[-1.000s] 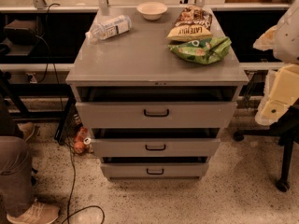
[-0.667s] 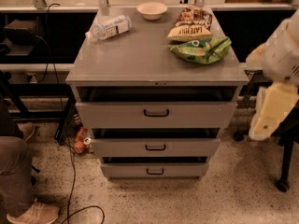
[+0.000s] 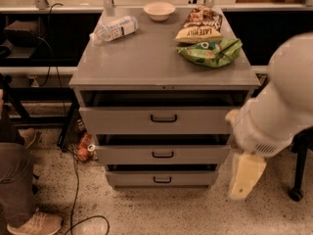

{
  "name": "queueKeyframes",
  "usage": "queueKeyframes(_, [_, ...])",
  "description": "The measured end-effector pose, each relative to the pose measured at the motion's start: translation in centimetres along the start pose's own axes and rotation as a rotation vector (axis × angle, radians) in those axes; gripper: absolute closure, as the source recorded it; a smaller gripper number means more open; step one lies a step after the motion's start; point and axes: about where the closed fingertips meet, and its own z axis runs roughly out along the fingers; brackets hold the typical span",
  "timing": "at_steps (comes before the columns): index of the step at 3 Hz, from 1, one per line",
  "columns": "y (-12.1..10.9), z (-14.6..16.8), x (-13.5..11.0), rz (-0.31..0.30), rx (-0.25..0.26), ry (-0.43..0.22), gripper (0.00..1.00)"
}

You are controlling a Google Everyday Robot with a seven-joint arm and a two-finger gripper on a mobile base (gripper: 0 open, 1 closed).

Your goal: Open bottom drawer

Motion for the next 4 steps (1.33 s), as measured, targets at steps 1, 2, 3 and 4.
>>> queueKeyframes(1, [3.8, 8.0, 0.0, 0.016, -0.096, 0.005, 0.00])
queueKeyframes(2, [6.9, 10.7, 1.5, 0.022, -0.157, 0.037, 0.00])
queueKeyframes(3, [6.9, 10.5, 1.5, 0.021, -0.156, 0.038, 0.00])
queueKeyframes(4, [7.1, 13.2, 2.2, 0.051, -0.148, 0.049, 0.00])
